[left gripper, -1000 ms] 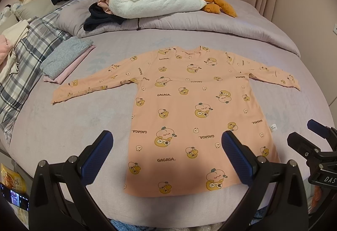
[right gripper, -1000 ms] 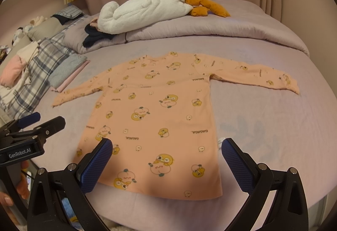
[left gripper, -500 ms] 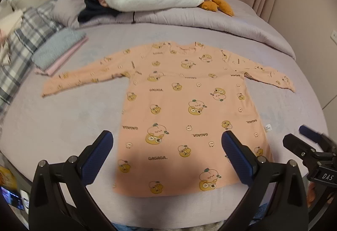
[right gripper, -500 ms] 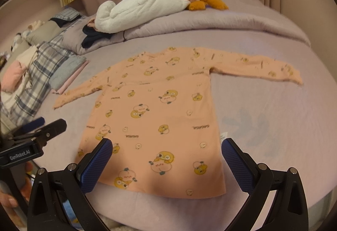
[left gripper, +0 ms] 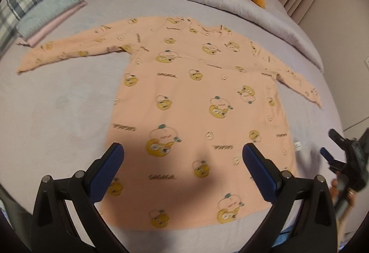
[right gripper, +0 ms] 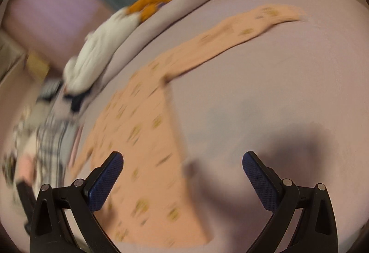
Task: Fold small clothes
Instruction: 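Move the right tool to a sleeve cuff and close on it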
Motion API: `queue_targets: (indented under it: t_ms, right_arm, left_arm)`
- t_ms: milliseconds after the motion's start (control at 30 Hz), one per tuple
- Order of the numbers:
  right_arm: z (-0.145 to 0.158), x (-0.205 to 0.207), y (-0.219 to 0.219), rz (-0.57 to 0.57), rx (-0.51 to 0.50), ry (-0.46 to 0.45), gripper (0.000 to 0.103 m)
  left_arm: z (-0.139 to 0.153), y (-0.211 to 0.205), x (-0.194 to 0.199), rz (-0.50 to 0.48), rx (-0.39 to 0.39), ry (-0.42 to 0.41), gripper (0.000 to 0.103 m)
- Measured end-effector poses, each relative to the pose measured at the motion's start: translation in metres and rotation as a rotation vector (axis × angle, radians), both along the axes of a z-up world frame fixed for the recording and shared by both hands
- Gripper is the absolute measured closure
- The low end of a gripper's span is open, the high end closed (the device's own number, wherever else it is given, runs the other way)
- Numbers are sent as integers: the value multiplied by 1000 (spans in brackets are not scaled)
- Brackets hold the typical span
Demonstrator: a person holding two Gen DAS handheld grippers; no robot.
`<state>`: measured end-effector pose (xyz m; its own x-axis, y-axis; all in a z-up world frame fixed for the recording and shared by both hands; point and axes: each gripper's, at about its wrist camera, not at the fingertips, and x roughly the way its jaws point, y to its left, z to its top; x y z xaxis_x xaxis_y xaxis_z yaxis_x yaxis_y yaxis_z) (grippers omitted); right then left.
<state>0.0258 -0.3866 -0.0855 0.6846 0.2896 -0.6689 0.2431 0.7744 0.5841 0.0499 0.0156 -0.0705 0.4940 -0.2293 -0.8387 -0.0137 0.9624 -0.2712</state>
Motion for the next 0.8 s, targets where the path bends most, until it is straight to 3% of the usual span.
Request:
queue_targets:
  t_ms: [167, 400, 767, 800]
  right_arm:
    - [-10, 23, -57, -146, 34, -11, 1]
    - [-28, 69, -113, -282, 103, -18, 1]
    - [-36, 125, -140, -380, 175, -59, 1]
    - [-37, 129, -142, -391, 185, -61, 7]
  left_arm:
    - [-1, 0, 18, -7, -86, 0, 0]
    - [-8, -4, 48, 12, -27, 33, 0]
    - [-15, -13, 87, 18, 5, 48, 0]
    - [-16, -13, 89, 19, 4, 49, 0]
